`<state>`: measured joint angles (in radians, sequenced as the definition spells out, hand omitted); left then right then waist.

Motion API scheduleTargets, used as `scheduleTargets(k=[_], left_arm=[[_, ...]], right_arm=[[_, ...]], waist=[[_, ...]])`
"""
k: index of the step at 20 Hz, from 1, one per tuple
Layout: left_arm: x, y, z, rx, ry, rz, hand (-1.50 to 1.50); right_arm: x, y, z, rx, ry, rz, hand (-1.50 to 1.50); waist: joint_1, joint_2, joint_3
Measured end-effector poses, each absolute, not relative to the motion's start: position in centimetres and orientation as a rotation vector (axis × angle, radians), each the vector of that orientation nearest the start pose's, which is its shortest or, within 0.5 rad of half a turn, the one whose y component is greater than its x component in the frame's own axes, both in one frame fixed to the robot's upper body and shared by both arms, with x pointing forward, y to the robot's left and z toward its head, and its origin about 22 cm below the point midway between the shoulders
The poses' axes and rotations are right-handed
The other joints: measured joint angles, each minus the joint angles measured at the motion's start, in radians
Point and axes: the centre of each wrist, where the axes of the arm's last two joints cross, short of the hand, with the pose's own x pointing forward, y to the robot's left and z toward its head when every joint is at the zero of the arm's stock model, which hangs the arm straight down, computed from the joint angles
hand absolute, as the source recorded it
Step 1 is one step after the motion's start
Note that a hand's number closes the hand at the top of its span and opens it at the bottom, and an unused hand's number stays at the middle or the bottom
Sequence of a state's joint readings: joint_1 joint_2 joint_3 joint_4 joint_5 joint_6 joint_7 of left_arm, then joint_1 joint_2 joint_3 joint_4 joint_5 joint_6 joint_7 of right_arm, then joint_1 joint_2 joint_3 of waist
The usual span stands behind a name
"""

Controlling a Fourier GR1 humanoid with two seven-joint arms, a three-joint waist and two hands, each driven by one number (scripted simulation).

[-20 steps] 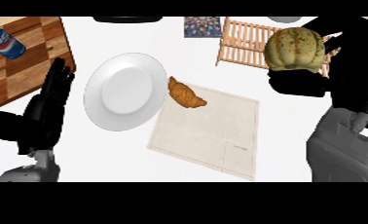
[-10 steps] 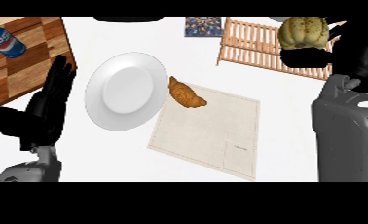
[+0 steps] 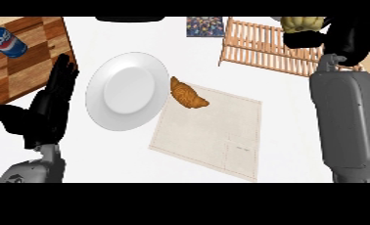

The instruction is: Pick the squash from the placemat and place it in the tiered shelf

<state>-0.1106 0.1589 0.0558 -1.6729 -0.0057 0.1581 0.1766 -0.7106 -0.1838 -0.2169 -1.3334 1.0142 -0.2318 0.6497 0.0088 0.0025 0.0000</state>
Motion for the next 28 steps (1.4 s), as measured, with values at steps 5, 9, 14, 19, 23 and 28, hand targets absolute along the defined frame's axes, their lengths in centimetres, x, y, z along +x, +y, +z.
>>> scheduleTargets(k=[5, 9, 14, 19, 23, 28], left_arm=[[26.0, 25.9, 6.2, 0.237, -1.614, 0.029, 0.00], [25.6, 26.5, 5.8, 0.242, -1.614, 0.031, 0.00], [25.7, 26.2, 5.6, 0.235, -1.610, 0.030, 0.00], [25.6, 26.8, 5.4, 0.244, -1.611, 0.034, 0.00], [25.4, 26.9, 5.5, 0.244, -1.611, 0.041, 0.00], [25.1, 27.4, 5.8, 0.251, -1.607, 0.040, 0.00]], right_arm=[[39.8, -24.6, 15.6, -1.183, -1.355, 0.024, -1.50], [41.0, -25.1, 15.7, -1.110, -1.344, 0.001, -1.50], [42.2, -26.2, 14.6, -1.045, -1.361, -0.004, -1.50], [42.3, -26.5, 15.4, -1.003, -1.440, -0.026, -1.50], [42.0, -27.5, 16.9, -0.968, -1.524, -0.112, -1.50], [40.5, -28.6, 19.2, -0.989, -1.548, -0.236, -1.50]], waist=[[0.004, 0.001, 0.000], [0.004, 0.000, 0.000], [0.003, 0.000, 0.000], [0.001, -0.002, 0.000], [-0.001, -0.002, 0.000], [-0.011, -0.006, 0.000]])
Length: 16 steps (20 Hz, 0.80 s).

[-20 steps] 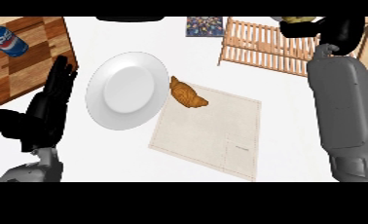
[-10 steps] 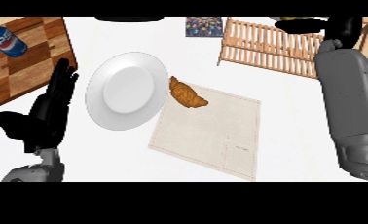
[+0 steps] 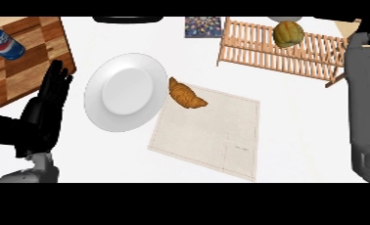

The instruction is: Pick the squash from the placemat and place it in the tiered shelf

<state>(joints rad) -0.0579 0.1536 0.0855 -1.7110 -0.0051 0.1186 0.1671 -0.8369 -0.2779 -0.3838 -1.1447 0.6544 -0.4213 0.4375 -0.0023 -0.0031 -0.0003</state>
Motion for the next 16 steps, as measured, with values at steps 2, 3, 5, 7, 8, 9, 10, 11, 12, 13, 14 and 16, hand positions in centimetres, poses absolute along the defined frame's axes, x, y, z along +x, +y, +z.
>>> scheduleTargets(k=[2, 3, 5, 7, 8, 9, 10, 11, 12, 13, 14, 16], left_arm=[[25.2, 27.4, 5.8, 0.256, -1.606, 0.047, 0.00], [24.9, 27.4, 5.8, 0.255, -1.606, 0.047, 0.00], [25.0, 27.2, 5.7, 0.259, -1.600, 0.053, 0.00], [25.0, 27.4, 5.7, 0.263, -1.601, 0.054, 0.00], [24.7, 27.3, 5.5, 0.262, -1.599, 0.057, 0.00], [24.4, 27.2, 5.2, 0.265, -1.597, 0.059, 0.00], [24.7, 26.9, 5.3, 0.266, -1.598, 0.059, 0.00], [24.6, 27.2, 5.2, 0.266, -1.598, 0.059, 0.00], [24.7, 27.2, 5.5, 0.265, -1.597, 0.058, 0.00], [24.6, 27.6, 5.4, 0.263, -1.596, 0.060, 0.00], [24.5, 27.7, 5.4, 0.270, -1.596, 0.057, 0.00], [24.9, 27.5, 5.4, 0.268, -1.602, 0.058, 0.00]], right_arm=[[39.5, -30.1, 20.1, -1.005, -1.538, -0.294, -1.50], [38.9, -31.2, 20.4, -1.015, -1.521, -0.323, -1.50], [37.2, -32.9, 20.6, -1.021, -1.491, -0.368, -1.50], [35.6, -34.7, 21.2, -1.029, -1.468, -0.407, -1.50], [34.5, -35.6, 21.6, -1.027, -1.459, -0.419, -1.50], [33.3, -36.3, 21.8, -1.028, -1.453, -0.428, -1.50], [32.1, -37.0, 22.0, -1.028, -1.451, -0.435, -1.50], [30.9, -37.7, 22.1, -1.027, -1.447, -0.439, -1.50], [29.7, -38.2, 21.9, -1.024, -1.444, -0.436, -1.50], [28.4, -38.8, 21.8, -1.018, -1.438, -0.439, -1.50], [27.2, -39.6, 21.8, -1.012, -1.439, -0.439, -1.50], [24.9, -40.8, 22.2, -1.001, -1.447, -0.433, -1.50]], waist=[[-0.004, -0.001, 0.000], [-0.005, -0.002, 0.000], [-0.013, -0.003, 0.000], [-0.014, -0.003, 0.000], [-0.018, -0.004, 0.000], [-0.019, -0.005, 0.000], [-0.020, -0.005, 0.000], [-0.019, -0.004, 0.000], [-0.020, -0.004, 0.000], [-0.020, -0.004, 0.000], [-0.020, -0.004, 0.000], [-0.019, -0.003, 0.000]])
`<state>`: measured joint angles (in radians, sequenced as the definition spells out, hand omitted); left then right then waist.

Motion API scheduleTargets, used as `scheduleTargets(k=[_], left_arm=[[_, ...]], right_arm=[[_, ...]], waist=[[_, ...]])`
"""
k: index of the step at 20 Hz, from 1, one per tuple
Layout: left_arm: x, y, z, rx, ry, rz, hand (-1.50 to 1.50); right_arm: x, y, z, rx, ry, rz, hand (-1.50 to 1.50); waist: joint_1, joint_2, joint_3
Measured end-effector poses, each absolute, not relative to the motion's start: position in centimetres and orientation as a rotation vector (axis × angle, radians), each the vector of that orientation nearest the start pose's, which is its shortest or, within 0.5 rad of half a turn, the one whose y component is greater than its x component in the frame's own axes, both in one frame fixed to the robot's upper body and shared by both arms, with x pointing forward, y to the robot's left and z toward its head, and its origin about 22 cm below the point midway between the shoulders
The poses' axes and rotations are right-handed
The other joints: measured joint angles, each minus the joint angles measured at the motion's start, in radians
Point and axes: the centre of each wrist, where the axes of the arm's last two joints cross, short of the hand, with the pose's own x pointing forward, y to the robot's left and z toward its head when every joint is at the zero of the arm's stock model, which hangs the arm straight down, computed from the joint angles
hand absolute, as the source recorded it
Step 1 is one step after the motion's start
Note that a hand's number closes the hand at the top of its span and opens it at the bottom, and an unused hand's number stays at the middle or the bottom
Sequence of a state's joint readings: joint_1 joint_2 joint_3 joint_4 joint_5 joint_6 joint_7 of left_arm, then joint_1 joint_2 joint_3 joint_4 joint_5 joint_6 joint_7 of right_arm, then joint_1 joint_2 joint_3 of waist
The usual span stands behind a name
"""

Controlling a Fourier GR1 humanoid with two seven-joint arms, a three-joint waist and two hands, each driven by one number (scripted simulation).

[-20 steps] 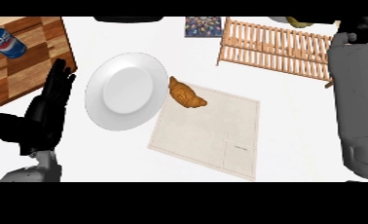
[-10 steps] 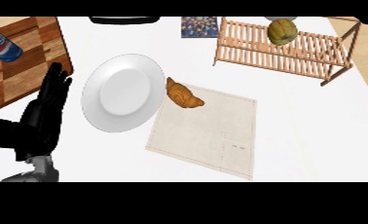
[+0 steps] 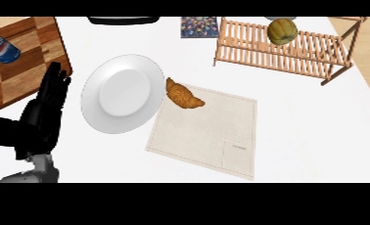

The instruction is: Pick the squash from the placemat and place it in the tiered shelf

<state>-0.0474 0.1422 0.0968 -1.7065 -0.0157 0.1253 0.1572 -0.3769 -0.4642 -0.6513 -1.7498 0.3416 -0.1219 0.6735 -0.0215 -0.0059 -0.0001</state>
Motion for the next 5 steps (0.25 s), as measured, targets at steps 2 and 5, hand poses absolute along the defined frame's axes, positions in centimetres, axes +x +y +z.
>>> scheduleTargets(k=[2, 5], left_arm=[[24.7, 27.5, 5.2, 0.264, -1.606, 0.054, 0.00], [25.1, 27.2, 5.6, 0.257, -1.605, 0.056, 0.00]], right_arm=[[22.7, -41.5, 21.9, -0.990, -1.454, -0.428, -1.50], [20.3, -42.6, 21.8, -0.976, -1.471, -0.420, -1.50]], waist=[[0.002, 0.001, 0.000], [0.008, 0.002, 0.000]])
